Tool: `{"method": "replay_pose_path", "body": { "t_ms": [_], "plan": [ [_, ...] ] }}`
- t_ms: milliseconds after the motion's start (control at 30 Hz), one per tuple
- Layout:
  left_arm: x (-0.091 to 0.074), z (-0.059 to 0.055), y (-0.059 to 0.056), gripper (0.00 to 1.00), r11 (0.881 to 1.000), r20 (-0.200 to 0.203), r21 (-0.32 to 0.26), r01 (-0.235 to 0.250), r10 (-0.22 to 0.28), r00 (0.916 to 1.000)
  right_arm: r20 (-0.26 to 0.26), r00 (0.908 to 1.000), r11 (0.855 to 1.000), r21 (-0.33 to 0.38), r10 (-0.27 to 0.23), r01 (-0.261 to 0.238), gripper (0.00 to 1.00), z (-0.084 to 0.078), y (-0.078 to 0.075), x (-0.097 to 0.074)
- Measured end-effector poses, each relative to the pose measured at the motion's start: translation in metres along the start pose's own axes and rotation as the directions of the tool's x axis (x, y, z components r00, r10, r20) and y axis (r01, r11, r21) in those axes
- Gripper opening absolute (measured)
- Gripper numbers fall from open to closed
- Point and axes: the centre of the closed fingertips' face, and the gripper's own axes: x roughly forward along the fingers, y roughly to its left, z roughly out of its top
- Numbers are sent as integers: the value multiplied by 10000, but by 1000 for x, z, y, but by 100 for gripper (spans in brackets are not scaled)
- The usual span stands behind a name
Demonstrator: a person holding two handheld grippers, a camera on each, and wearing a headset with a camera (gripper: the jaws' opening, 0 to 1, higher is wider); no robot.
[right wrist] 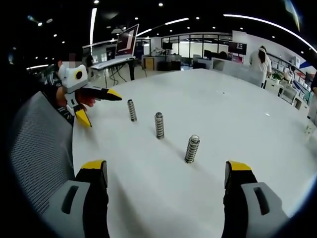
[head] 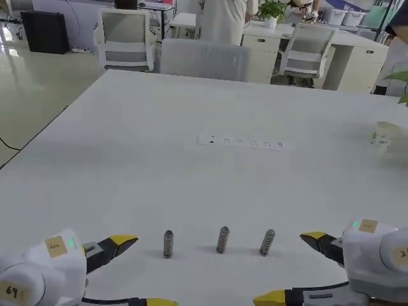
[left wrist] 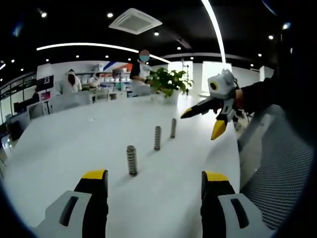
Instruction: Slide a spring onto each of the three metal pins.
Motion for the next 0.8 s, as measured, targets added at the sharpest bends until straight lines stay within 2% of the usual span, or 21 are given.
{"method": "replay_pose_path", "body": {
  "t_ms": [467,800],
  "plan": [
    [1,-1,0,72,10000,-5,-91,-37,37,10000,-67,9999,9999,-33,115,-115,99,-1,3,1],
    [2,-1,-2,72,10000,-67,-43,21,-22,10000,-15,10000,9999,122,-4,4,99,0,1,-1]
  ]
}}
